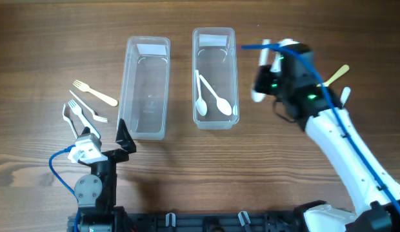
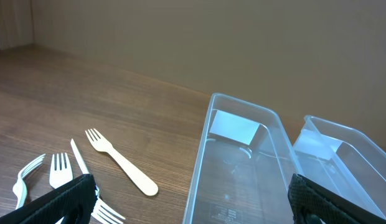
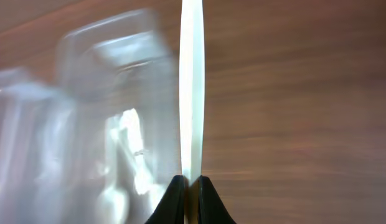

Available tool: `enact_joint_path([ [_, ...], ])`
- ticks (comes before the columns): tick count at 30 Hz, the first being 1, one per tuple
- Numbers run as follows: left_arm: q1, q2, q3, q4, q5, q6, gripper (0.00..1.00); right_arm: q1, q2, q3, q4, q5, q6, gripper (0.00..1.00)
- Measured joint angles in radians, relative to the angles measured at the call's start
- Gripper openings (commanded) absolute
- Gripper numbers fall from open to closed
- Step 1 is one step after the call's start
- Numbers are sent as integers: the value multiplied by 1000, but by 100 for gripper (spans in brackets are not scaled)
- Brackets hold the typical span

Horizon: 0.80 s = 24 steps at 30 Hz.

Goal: Pack container
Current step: 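Drop the third white spoon into the right container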

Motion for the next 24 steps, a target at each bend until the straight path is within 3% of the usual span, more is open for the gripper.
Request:
enact_joint_path([
  [5, 0, 0, 0, 0, 0, 0, 100, 127, 31, 0, 80, -17, -3, 7],
  [9, 0, 0, 0, 0, 0, 0, 100, 148, 86, 0, 99, -24, 9, 9],
  [10, 0, 0, 0, 0, 0, 0, 100, 148, 106, 0, 109, -25, 14, 49],
  [12, 0, 0, 0, 0, 0, 0, 100, 148, 131, 0, 114, -35, 24, 67],
  [14, 0, 0, 0, 0, 0, 0, 100, 148, 139, 0, 117, -43, 25, 74],
  [16, 0, 0, 0, 0, 0, 0, 100, 148, 140, 0, 129, -51, 22, 77],
  [19, 0, 0, 0, 0, 0, 0, 100, 146, 135, 6, 84, -48, 4, 74],
  [24, 0, 0, 0, 0, 0, 0, 100, 53, 24, 80, -215, 106, 48, 75],
])
